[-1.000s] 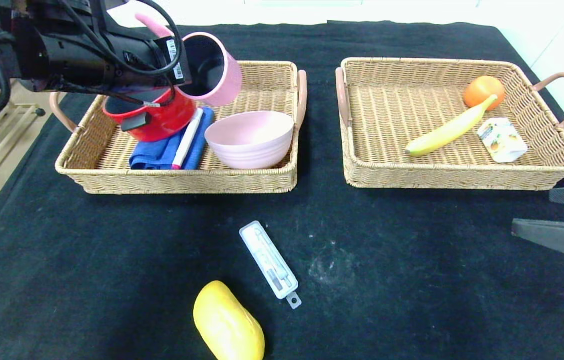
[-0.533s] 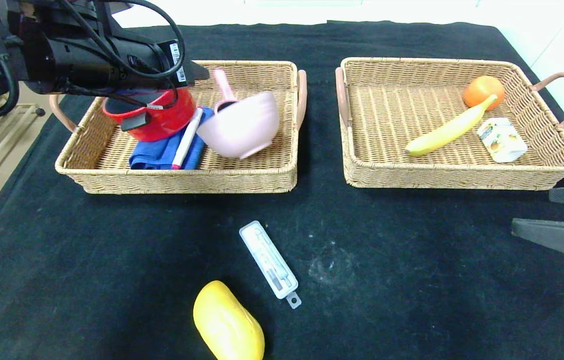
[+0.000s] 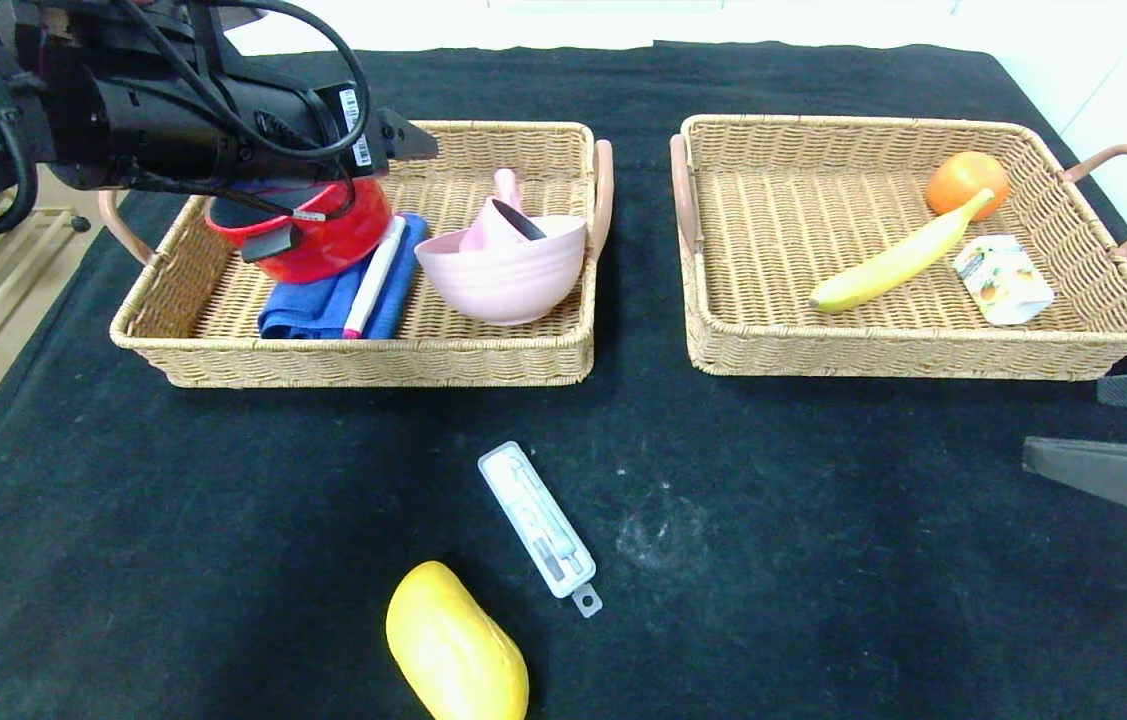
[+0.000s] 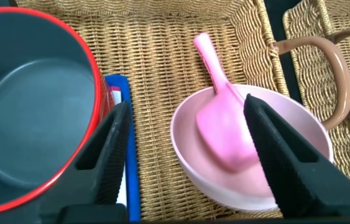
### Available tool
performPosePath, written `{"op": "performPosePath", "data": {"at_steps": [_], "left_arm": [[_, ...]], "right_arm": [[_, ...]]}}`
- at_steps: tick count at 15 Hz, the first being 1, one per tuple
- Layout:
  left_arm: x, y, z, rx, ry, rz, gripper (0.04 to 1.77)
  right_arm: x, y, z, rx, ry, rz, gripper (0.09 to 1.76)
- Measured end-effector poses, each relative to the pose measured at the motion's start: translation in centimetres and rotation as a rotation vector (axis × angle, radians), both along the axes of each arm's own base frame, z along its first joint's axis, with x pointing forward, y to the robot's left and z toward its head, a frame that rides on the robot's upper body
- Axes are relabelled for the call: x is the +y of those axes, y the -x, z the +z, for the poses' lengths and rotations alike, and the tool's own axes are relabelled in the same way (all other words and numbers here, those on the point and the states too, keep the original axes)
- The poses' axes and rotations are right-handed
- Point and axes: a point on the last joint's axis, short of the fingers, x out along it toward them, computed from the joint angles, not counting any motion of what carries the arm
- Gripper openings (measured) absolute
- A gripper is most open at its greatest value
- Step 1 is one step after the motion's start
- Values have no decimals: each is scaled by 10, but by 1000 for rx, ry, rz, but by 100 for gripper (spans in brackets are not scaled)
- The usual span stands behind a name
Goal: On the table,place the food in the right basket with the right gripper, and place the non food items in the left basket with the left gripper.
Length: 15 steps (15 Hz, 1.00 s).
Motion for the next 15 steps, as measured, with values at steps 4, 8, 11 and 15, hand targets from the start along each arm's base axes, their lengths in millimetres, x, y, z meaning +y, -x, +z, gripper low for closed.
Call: {"op": "performPosePath", "data": {"at_steps": [4, 8, 11, 15], "left_arm": [[-1, 6, -2, 38, -14, -3, 150], [-4, 24, 1, 91, -31, -16, 159], [-8, 44, 5, 147, -49, -40, 163], [-15, 78, 7, 230, -105, -10, 166]], "right_arm": [[0, 0, 0, 0, 0, 0, 171], [0, 0, 0, 0, 0, 0, 171], [0, 0, 0, 0, 0, -1, 171], [0, -2, -1, 5, 2, -1, 171]]}}
